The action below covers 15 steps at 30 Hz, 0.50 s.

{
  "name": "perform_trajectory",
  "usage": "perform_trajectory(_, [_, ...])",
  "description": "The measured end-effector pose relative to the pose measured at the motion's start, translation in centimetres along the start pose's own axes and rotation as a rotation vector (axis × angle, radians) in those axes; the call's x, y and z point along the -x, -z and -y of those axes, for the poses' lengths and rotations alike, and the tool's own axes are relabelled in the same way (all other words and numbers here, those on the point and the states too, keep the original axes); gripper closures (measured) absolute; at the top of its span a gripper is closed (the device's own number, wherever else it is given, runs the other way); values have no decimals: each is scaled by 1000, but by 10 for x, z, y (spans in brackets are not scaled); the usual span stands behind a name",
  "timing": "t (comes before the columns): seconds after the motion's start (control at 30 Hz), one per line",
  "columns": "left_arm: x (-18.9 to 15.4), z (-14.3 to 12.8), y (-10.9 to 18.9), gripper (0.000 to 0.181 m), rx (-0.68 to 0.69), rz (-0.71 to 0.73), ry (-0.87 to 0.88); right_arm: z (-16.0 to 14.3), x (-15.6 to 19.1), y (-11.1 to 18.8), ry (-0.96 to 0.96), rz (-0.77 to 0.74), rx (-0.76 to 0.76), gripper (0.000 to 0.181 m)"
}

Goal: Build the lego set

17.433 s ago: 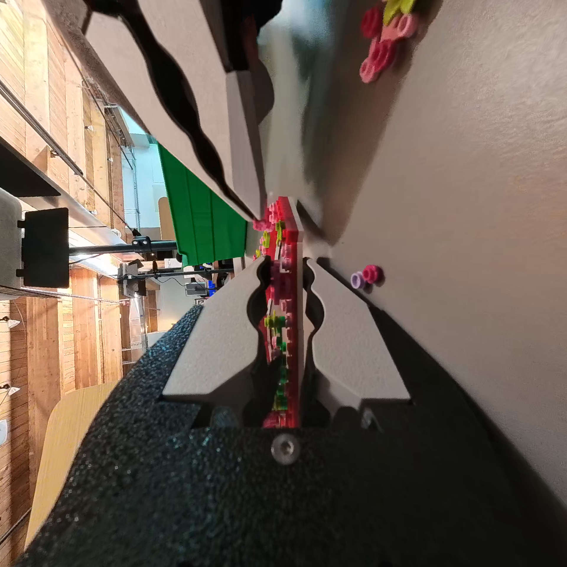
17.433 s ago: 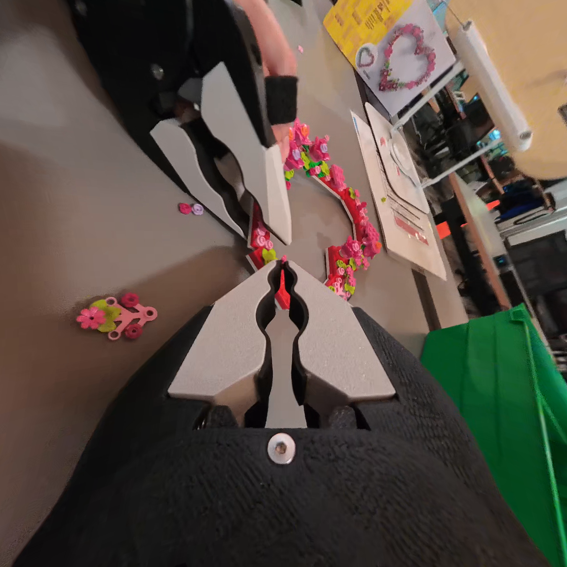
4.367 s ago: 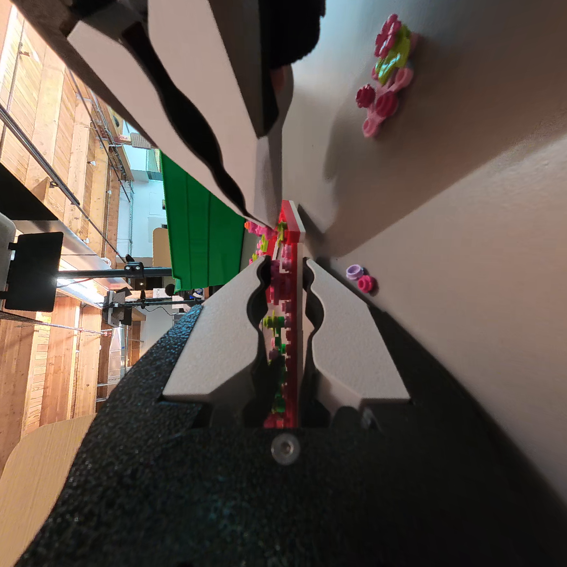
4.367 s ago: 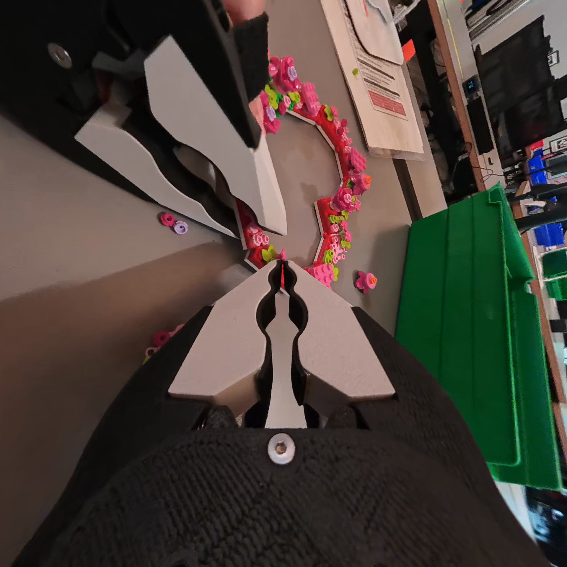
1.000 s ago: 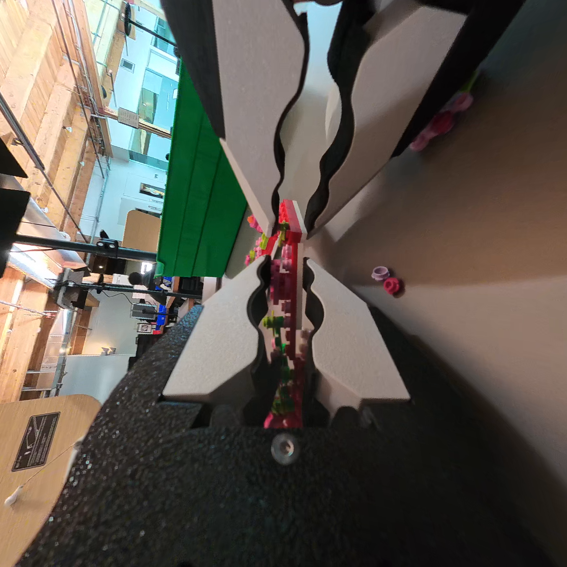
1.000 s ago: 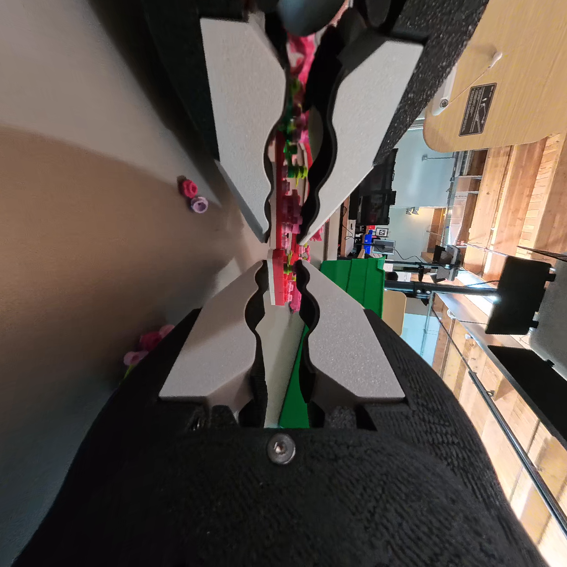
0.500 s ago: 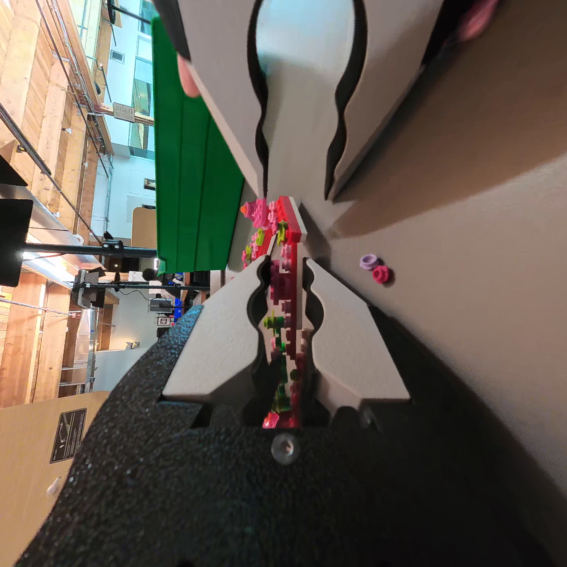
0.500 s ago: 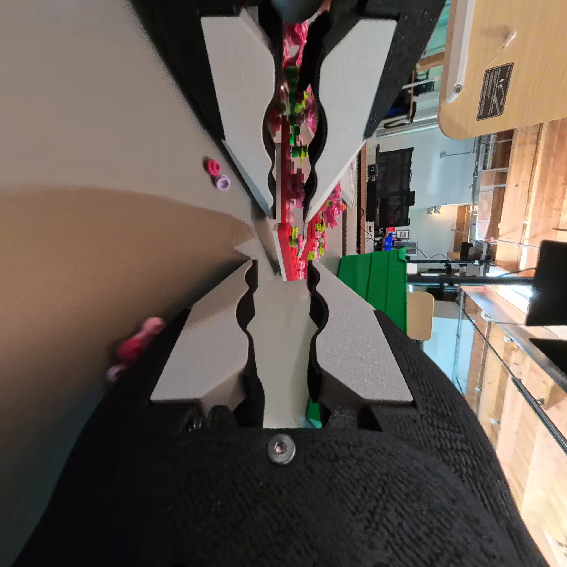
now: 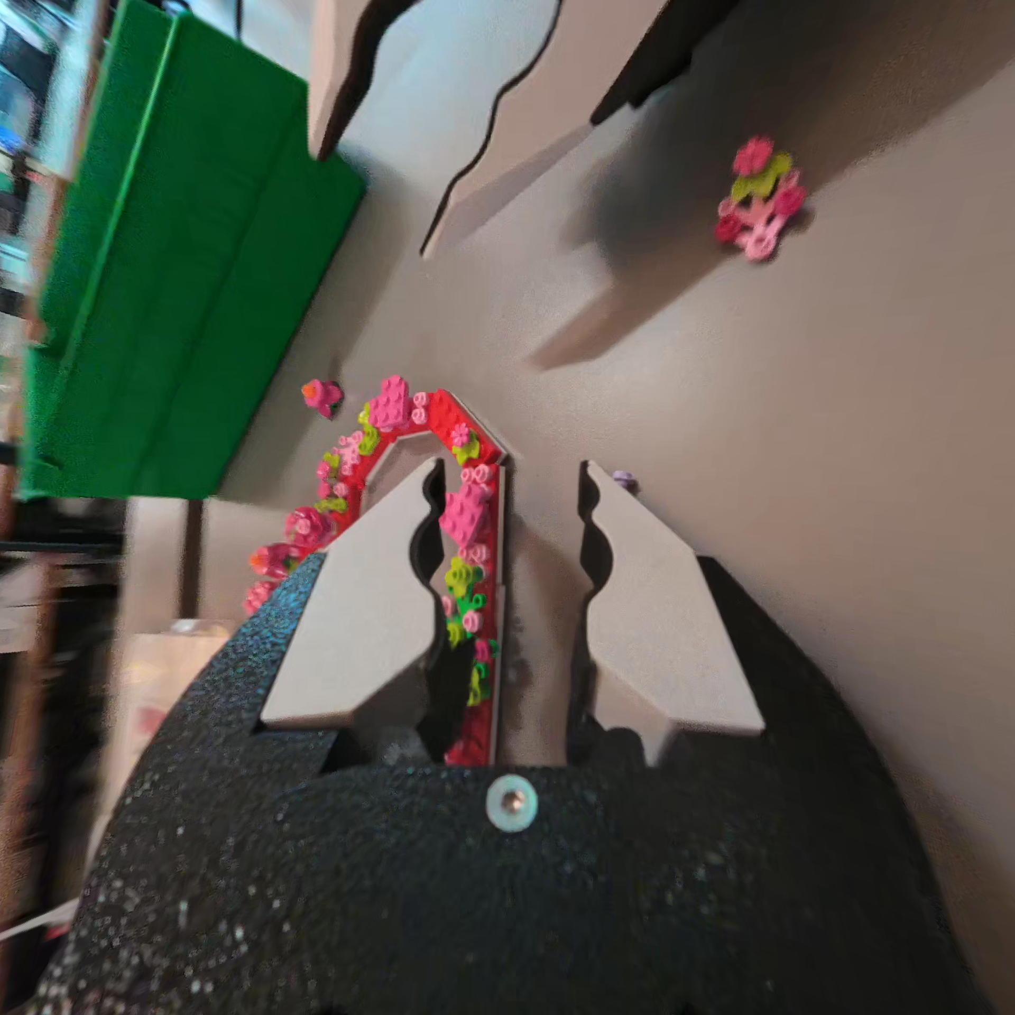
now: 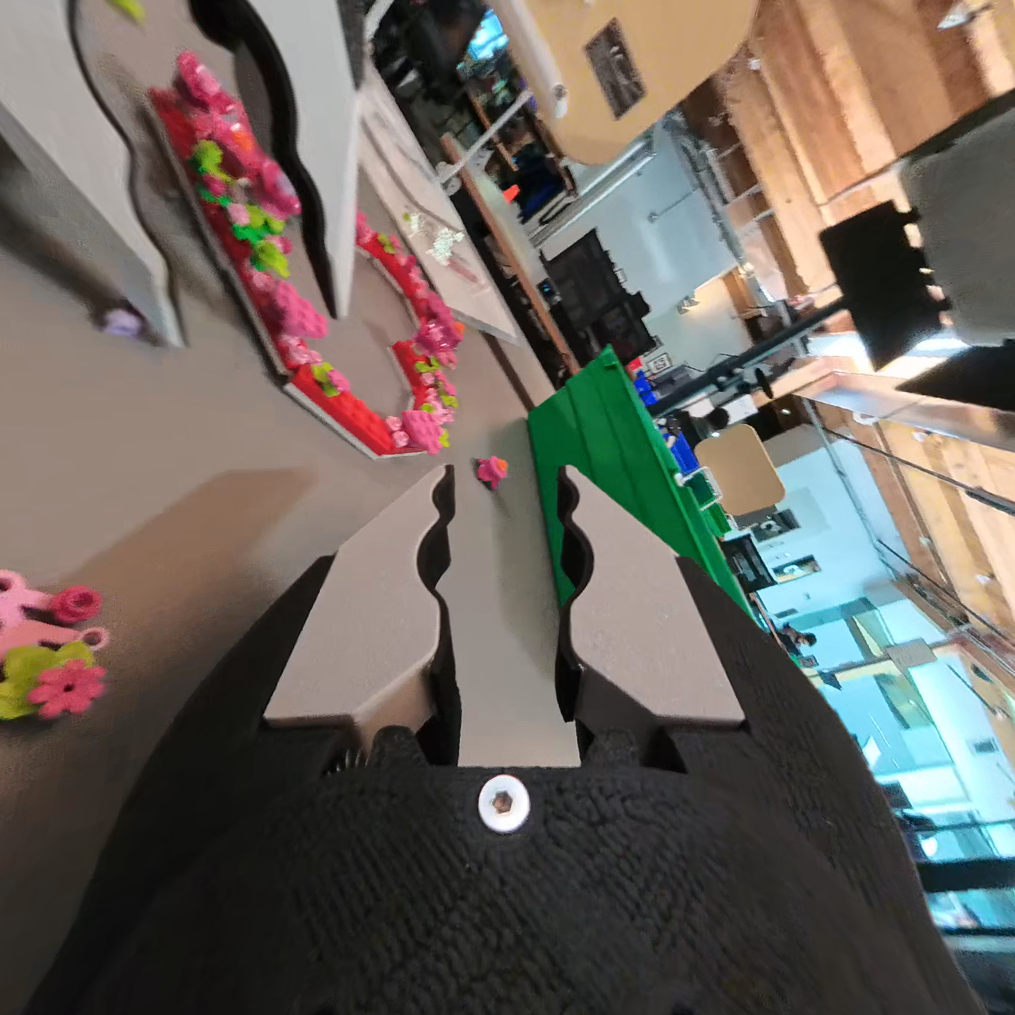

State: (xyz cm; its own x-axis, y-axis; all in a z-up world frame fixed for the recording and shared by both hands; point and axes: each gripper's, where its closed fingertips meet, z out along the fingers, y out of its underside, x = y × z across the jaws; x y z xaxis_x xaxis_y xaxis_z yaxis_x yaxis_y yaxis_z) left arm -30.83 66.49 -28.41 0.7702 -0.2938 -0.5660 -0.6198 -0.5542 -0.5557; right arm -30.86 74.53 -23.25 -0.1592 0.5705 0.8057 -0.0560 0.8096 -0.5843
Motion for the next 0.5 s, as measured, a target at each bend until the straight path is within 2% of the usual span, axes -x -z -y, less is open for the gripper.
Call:
perform_trajectory(0.07, [14, 8, 23, 131, -88, -80, 161, 3, -11, 4, -70, -48, -34, 146])
perform_trajectory(0.2, [78, 10, 94, 127, -264, -48, 385, 2, -26, 11, -174, -93, -67, 146])
perform_trajectory(0.3, [117, 2, 141, 130, -373, 53, 479, -1, -31, 12, -232, -106, -78, 146])
perform_trajectory(0.5, [158, -5, 206, 133, -467, 289, 516, -17, -39, 11, -251, -164, -41, 149])
